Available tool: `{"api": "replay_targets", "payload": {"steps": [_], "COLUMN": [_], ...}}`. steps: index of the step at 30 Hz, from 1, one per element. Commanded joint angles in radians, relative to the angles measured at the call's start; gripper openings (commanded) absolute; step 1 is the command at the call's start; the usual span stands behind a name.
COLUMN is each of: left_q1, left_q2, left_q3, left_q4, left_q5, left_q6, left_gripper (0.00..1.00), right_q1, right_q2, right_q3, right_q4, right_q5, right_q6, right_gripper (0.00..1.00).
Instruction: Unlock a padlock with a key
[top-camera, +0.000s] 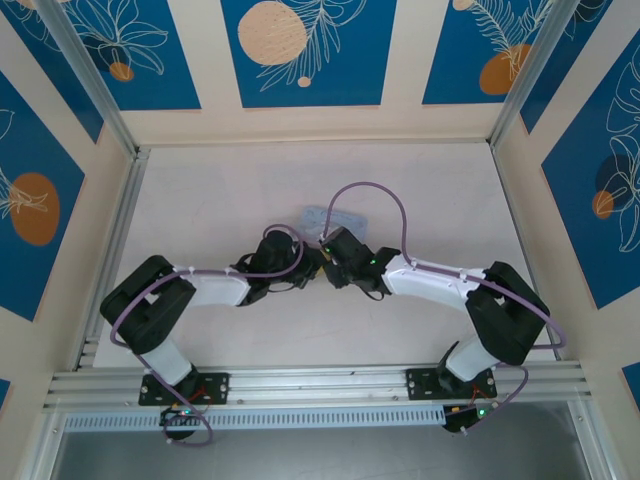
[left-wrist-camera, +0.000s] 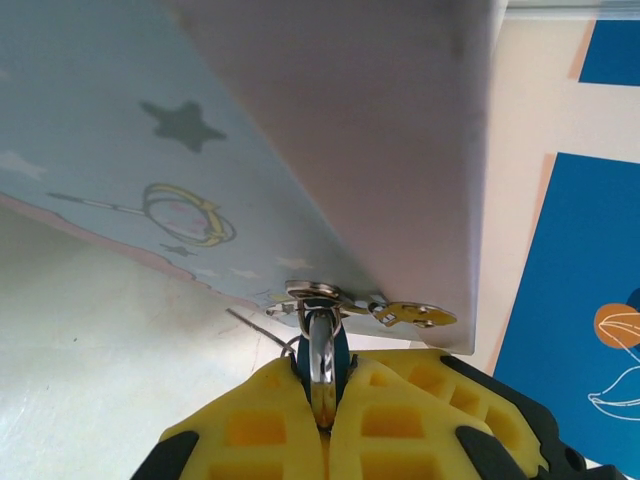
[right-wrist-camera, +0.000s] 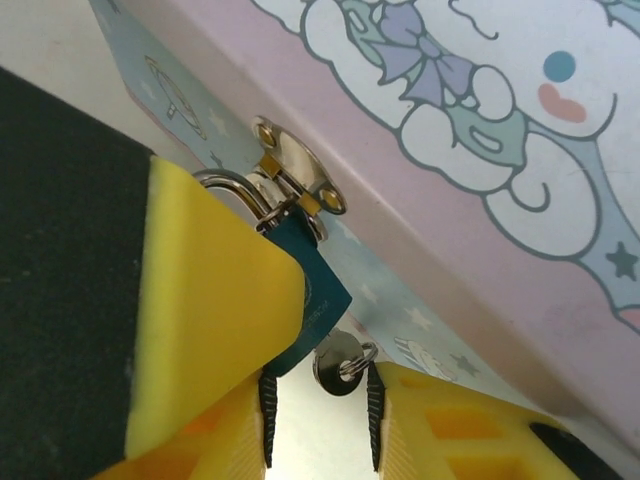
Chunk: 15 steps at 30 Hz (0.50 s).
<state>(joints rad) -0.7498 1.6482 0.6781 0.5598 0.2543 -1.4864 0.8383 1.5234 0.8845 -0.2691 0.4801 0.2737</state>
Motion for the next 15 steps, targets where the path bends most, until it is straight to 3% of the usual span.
{"api": "replay_targets", "payload": {"steps": [1, 9, 15], "left_q1": [0.001, 0.001, 0.0], "left_q2": [-0.018, -0.019, -0.021], "left_q3": [0.029, 0.021, 0.01], "left_q4": [0.029, 0.038, 0.041], "left_q5": [0.039, 0.046, 0.042], "left_q6": [-0.003, -0.009, -0.012], "left_gripper": [0.0, 0.0, 0.0], "right_q1": [-0.004, -0.008, -0.023], "right_q2": [0.021, 0.053, 0.014], "right_q3": [0.024, 0.058, 0.058], "right_q4": [0.019, 0.031, 0.04], "right_q5": [0.114, 0.112, -0.025], "right_q6": [0.026, 0.05, 0.049], "right_gripper": [0.29, 0.14, 0.0]}}
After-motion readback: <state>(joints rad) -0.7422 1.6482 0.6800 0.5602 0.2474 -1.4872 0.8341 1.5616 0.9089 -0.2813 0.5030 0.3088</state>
